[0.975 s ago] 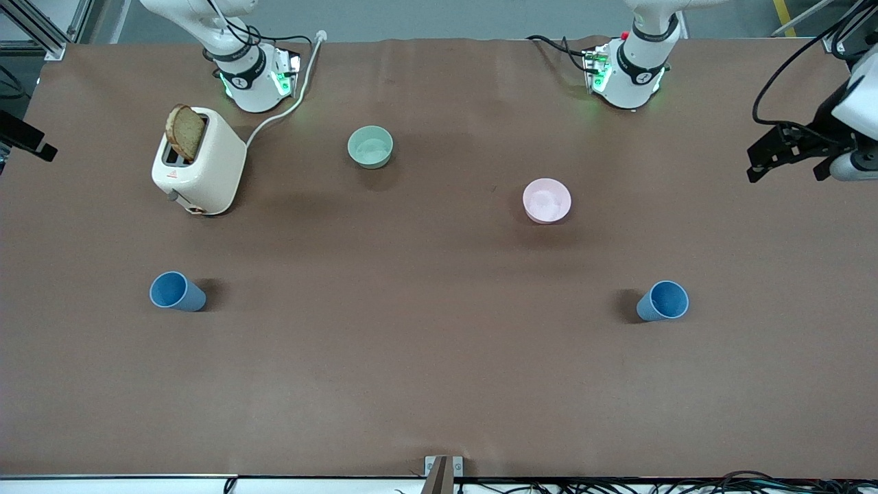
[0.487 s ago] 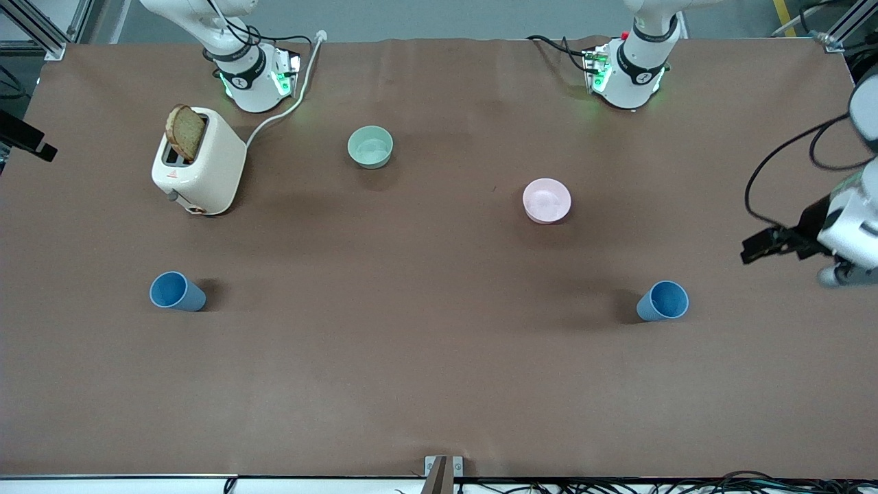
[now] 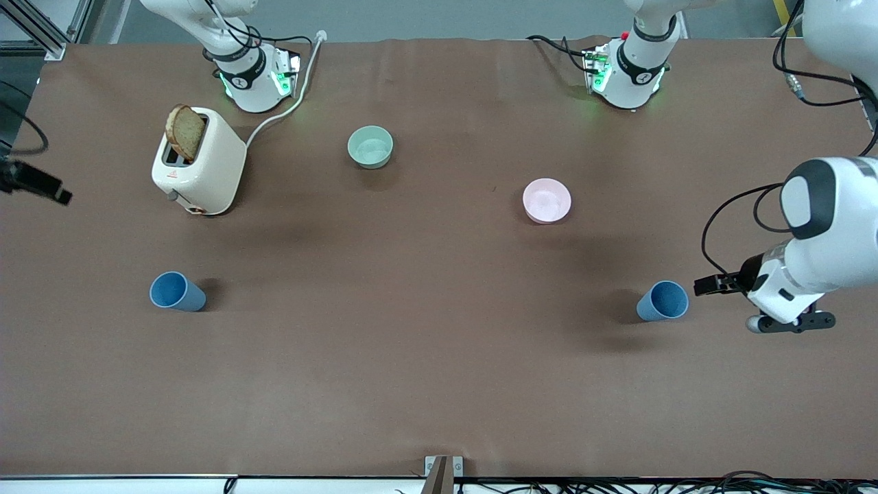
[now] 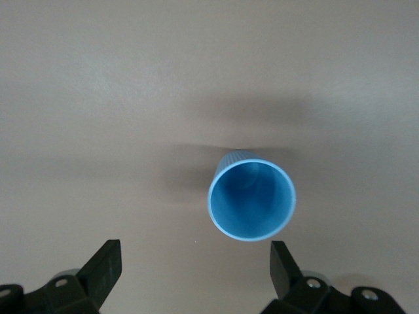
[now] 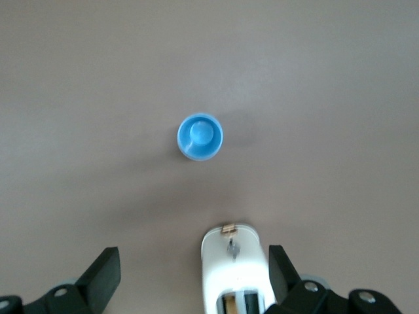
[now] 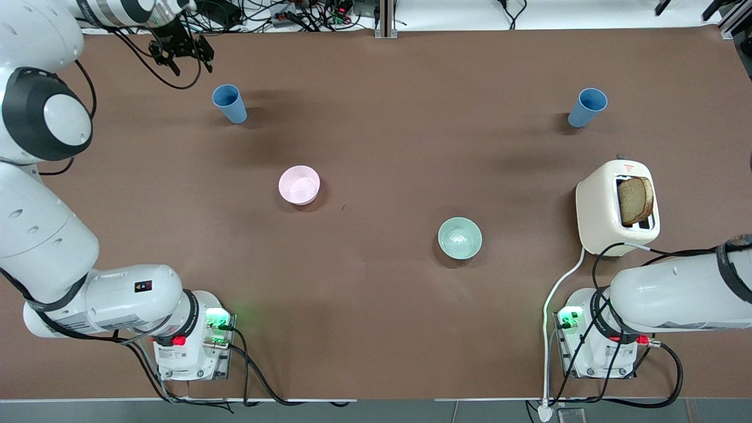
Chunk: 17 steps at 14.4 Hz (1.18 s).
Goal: Stack blue cups with both arms
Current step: 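Reach the left and right grippers toward the two blue cups, then close the left and right grippers around the blue cups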
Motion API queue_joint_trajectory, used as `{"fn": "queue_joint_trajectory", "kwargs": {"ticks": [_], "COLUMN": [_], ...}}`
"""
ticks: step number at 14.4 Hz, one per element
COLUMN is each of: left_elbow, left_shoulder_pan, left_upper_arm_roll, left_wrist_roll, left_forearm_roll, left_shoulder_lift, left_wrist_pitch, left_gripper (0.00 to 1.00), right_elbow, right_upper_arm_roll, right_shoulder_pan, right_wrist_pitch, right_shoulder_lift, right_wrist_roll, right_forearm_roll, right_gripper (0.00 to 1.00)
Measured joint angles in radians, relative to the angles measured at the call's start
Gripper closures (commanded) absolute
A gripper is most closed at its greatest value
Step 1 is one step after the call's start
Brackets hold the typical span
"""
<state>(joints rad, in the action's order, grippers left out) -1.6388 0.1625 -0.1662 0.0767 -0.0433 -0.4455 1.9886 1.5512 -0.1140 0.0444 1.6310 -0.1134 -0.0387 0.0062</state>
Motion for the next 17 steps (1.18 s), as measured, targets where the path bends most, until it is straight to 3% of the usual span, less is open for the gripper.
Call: {"fn": "queue_joint_trajectory", "kwargs": {"ticks": [2, 4, 9, 14, 15, 17], "left_elbow": [0.0, 0.0, 0.001, 0.001, 0.001, 0.003], "left_shoulder_pan": [-0.001, -0.003, -0.005, -0.006, -0.006, -0.005], "left_upper_arm_roll": [0.0, -0.001, -0.001, -0.003, -0.004, -0.005], "left_wrist_roll": [0.001, 0.001, 0.003, 0.003, 0.003, 0.003], "left_forearm_roll": [-0.005, -0.006, -0.034, -0.034, -0.034, -0.033], "left_shoulder_lift": [-0.035, -0.062, -0.125, -0.154, -0.154, -0.154], "left_wrist_pitch": [0.02, 0.038, 0.067, 0.086, 0.086, 0.086], "left_gripper": [0.2, 0.24, 0.38, 0.89, 0.95, 0.99], "right_elbow": [0.063, 0.151, 0.347, 0.437, 0.44, 0.441], "right_upper_arm_roll": [-0.002, -0.004, -0.003, -0.001, -0.001, 0.0], "right_shoulder_pan": [0.022, 0.038, 0.04, 0.039, 0.038, 0.038], "right_wrist_pitch": [0.167, 0.35, 0.681, 0.818, 0.822, 0.835], "right_shoulder_lift": [-0.084, -0.14, -0.22, -0.279, -0.288, -0.302], "right_wrist_roll": [0.069, 0.099, 0.148, 0.176, 0.18, 0.183], "right_forearm_roll": [0.0, 0.0, 0.0, 0.0, 0.0, 0.0], "right_gripper": [0.0, 0.0, 0.0, 0.0, 0.01, 0.18]}}
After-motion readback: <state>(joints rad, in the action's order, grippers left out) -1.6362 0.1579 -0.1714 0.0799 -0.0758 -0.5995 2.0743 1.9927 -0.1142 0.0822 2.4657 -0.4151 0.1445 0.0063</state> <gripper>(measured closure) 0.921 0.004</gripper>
